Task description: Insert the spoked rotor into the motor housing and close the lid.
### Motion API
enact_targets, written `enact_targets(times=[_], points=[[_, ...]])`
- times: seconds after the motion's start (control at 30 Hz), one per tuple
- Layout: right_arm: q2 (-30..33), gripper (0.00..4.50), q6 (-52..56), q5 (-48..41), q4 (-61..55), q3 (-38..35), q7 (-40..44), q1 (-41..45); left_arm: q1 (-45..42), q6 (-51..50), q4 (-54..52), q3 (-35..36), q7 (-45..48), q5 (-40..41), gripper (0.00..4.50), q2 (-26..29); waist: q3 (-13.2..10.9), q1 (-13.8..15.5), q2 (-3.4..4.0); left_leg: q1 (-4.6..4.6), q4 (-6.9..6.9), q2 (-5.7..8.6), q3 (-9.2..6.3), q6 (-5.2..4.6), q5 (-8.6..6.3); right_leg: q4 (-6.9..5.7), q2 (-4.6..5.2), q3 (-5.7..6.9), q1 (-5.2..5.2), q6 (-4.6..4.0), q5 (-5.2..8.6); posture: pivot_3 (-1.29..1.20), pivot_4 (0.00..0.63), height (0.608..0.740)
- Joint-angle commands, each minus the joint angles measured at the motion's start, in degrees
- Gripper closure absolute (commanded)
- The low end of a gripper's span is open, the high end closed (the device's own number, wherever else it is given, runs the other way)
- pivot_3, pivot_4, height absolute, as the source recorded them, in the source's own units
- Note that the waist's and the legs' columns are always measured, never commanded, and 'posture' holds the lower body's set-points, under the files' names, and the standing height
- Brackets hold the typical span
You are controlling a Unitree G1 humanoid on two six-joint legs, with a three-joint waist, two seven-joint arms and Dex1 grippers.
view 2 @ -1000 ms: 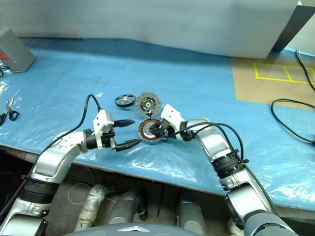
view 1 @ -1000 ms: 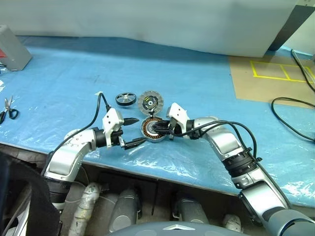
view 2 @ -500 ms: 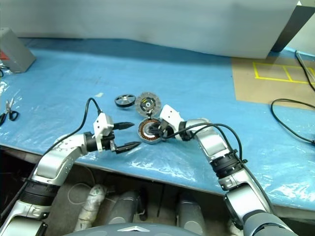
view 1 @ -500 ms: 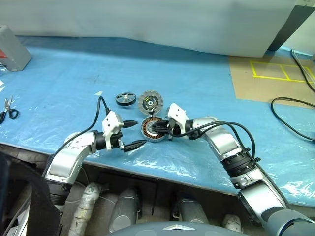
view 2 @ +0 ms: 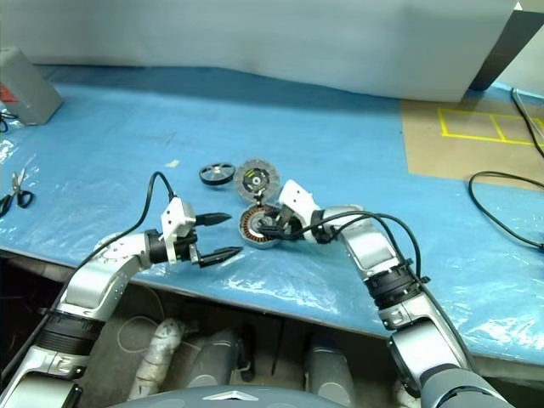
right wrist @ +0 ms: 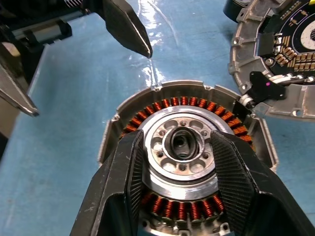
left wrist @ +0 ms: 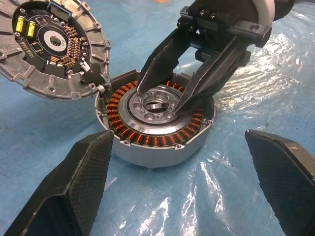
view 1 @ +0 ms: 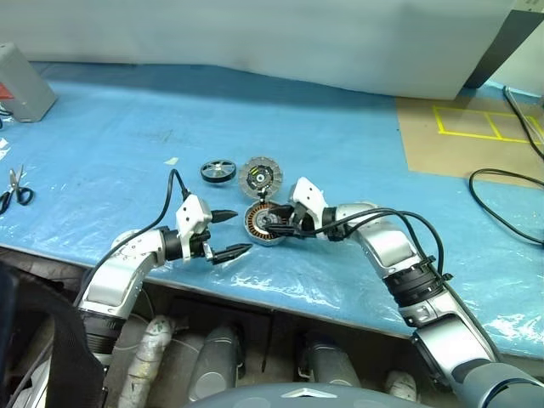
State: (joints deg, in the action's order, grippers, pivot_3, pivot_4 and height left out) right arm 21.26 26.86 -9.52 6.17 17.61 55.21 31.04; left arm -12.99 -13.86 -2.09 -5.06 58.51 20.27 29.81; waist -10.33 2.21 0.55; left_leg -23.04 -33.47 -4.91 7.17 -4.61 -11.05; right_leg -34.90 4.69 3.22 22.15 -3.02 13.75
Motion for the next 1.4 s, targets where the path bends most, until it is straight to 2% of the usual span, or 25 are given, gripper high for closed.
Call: enact_targets(times=[0.03, 0.1, 0.33, 0.43, 0.67, 0.8, 0.9, 0.97, 1.07, 1.17, 1.27, 1.4], points=[[-0.8, 2.29, 2.6, -4.1, -3.4, -3.4, 0.2, 0.9, -0.2, 1.1, 0.0, 0.4, 0.6, 0.3, 0.0, 0.0, 0.0, 0.0, 0.0, -0.01, 0.0, 0.0, 0.0, 0.0, 0.0, 0.0, -0.01, 0.0, 0.02, 0.0, 0.0, 0.0, 0.15, 0.74], [-1.6, 2.29, 3.7, -5.6, -3.8, -4.6, 0.0, 1.5, -0.2, 1.2, 0.1, 0.4, 0.6, 0.3, 0.0, 0.0, 0.0, 0.0, 0.0, -0.01, 0.0, -0.01, 0.0, 0.0, 0.0, 0.0, -0.01, 0.0, 0.02, 0.0, 0.0, 0.0, 0.15, 0.74], [-2.8, 4.48, 1.0, -2.6, -1.2, -2.1, -1.5, 1.1, 0.1, 0.9, -0.4, 0.5, 0.5, 0.4, 0.0, -0.1, 0.0, 0.0, 0.0, -0.01, 0.0, -0.04, 0.0, 0.03, 0.02, -0.01, -0.04, 0.0, 0.02, -0.01, -0.01, 0.0, 0.15, 0.74], [-3.5, 4.48, -1.1, 0.1, 1.8, -1.2, -3.9, 1.4, 0.4, 0.4, -1.1, 0.3, 0.2, 0.5, 0.0, -0.1, 0.0, 0.0, 0.0, -0.01, 0.0, -0.04, 0.0, 0.04, 0.02, -0.01, -0.04, 0.0, 0.02, -0.01, -0.01, 0.0, 0.15, 0.74], [-3.7, 4.48, -1.1, 0.2, 4.0, -0.8, -3.0, 1.2, 0.6, 0.1, -1.2, 0.3, 0.1, 0.7, 0.0, -0.1, 0.0, 0.0, 0.0, -0.01, 0.0, -0.04, 0.0, 0.07, 0.03, -0.01, -0.04, 0.01, 0.03, -0.03, -0.02, 0.0, 0.15, 0.74], [0.7, 4.48, -7.4, 8.6, 5.4, 7.5, -1.2, -1.1, 0.0, -0.1, -0.8, 0.5, 0.1, 0.7, 0.0, -0.2, 0.0, 0.0, -0.01, 0.07, 0.0, -0.05, 0.0, 0.1, 0.01, 0.0, -0.05, 0.01, -0.06, -0.03, -0.02, 0.0, 0.15, 0.74], [0.8, 4.48, -10.5, 11.7, 9.1, 8.8, -3.1, -1.0, 0.1, -0.1, -0.8, 0.5, 0.1, 0.7, 0.0, -0.2, 0.1, 0.0, -0.07, 0.36, 0.05, -0.06, 0.01, 0.24, -0.07, 0.01, -0.06, 0.0, -0.29, -0.03, -0.01, 0.0, 0.15, 0.74], [0.7, 4.48, -12.0, 12.6, 9.8, 9.1, -3.3, -1.1, 0.1, -0.1, -0.8, 0.5, 0.1, 0.7, 0.0, -0.3, 0.1, 0.0, -0.07, 0.92, 0.14, -0.07, 0.01, 0.31, -0.08, 0.07, -0.06, 0.0, -0.88, -0.06, 0.01, 0.0, 0.15, 0.74], [-1.3, 4.48, -10.3, 9.2, 8.9, 6.1, -3.3, -0.9, 0.2, -0.1, -0.9, 0.4, 0.1, 0.7, 0.0, -0.3, 0.1, 0.1, -0.07, 1.55, 0.25, -0.07, 0.0, 0.4, -0.07, 0.12, -0.07, -0.03, -1.42, -0.06, 0.05, 0.0, 0.15, 0.74], [-3.3, 4.48, -5.5, 3.6, 6.5, 1.5, -2.1, -0.1, 0.2, -0.1, -1.0, 0.4, 0.1, 0.7, 0.0, -0.3, 0.1, 0.1, -0.08, 1.69, 0.37, -0.07, 0.0, 0.53, -0.01, 0.12, -0.07, -0.06, -1.48, -0.05, 0.05, 0.0, 0.15, 0.74], [-4.7, 4.48, -1.0, -1.3, 4.1, -2.3, -1.4, 0.9, 0.2, -0.2, -1.0, 0.4, 0.1, 0.7, 0.0, -0.3, 0.1, 0.1, -0.07, 1.5, 0.41, -0.12, 0.0, 0.56, 0.02, 0.12, -0.14, -0.06, -1.29, -0.09, 0.03, 0.0, 0.15, 0.74], [-6.1, 4.48, 3.8, -5.5, 1.5, -4.9, -1.2, 2.3, 0.2, -0.3, -1.0, 0.5, 0.1, 0.9, 0.0, -0.5, 0.1, 0.0, -0.07, 0.72, 0.4, -0.22, 0.0, 0.45, 0.11, 0.12, -0.25, -0.05, -0.55, -0.21, 0.01, 0.0, 0.15, 0.74]])
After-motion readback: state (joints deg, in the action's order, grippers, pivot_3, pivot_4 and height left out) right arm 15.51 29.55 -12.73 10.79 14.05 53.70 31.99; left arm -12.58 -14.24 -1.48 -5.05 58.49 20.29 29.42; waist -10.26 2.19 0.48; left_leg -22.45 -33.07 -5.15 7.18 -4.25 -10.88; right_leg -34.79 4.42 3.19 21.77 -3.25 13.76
